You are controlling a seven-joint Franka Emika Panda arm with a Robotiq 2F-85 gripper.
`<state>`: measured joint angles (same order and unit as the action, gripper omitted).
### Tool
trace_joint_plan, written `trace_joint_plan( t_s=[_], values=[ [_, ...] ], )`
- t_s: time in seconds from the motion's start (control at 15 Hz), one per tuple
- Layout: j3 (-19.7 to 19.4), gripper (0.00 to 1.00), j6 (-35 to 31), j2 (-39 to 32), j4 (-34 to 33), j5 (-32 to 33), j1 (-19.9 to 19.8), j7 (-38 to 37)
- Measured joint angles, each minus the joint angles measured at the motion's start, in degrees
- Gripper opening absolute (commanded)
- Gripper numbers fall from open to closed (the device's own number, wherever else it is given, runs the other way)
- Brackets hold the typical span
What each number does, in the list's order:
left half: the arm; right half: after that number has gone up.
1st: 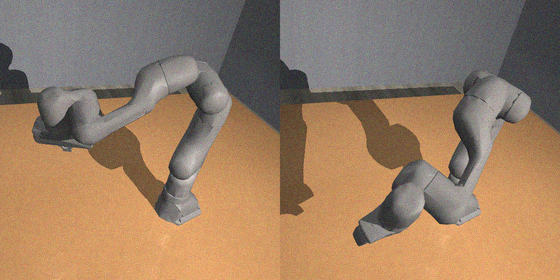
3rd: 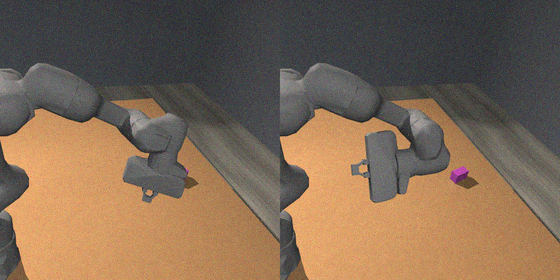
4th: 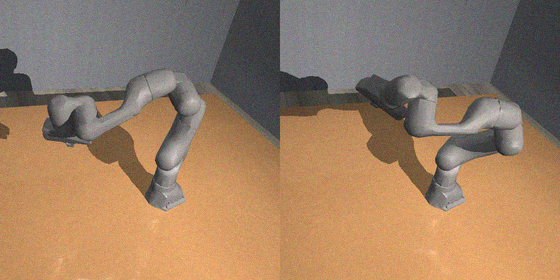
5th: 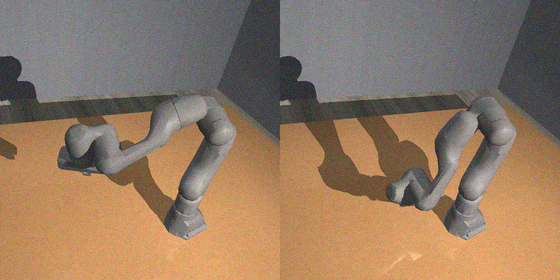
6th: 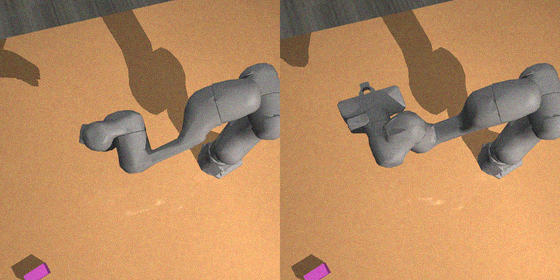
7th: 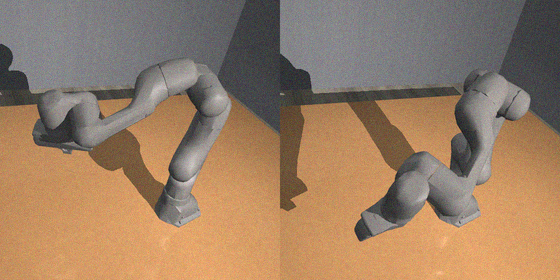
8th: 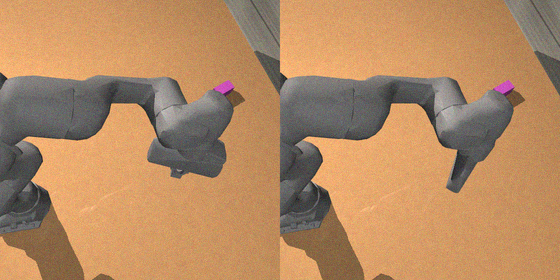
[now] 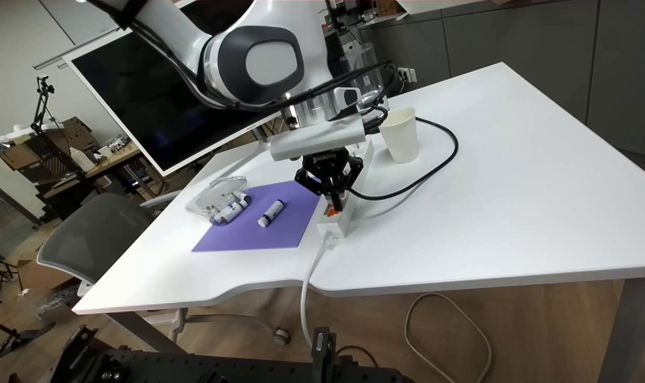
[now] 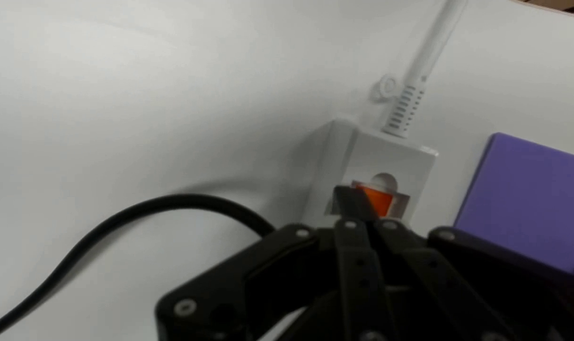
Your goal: Switch off the extension cable
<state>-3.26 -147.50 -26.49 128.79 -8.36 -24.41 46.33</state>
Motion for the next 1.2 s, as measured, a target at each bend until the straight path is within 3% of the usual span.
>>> trace_joint_plan(
  t_s=[0.27,0.47,0.8,1.2],
  values=[
    [0.08,0.0,-7.3,0.6,2.88,0.22,0.41,-0.1],
    [1.72,0.0,-10.23,1.14,4.43,-3.01,-0.25,-0.15],
    [4.44,0.0,-11.83,2.49,5.41,-8.39,-0.75,-2.26],
    [2.36,0.0,-11.52,4.26,6.01,-7.1,2.06,-12.32]
  ],
)
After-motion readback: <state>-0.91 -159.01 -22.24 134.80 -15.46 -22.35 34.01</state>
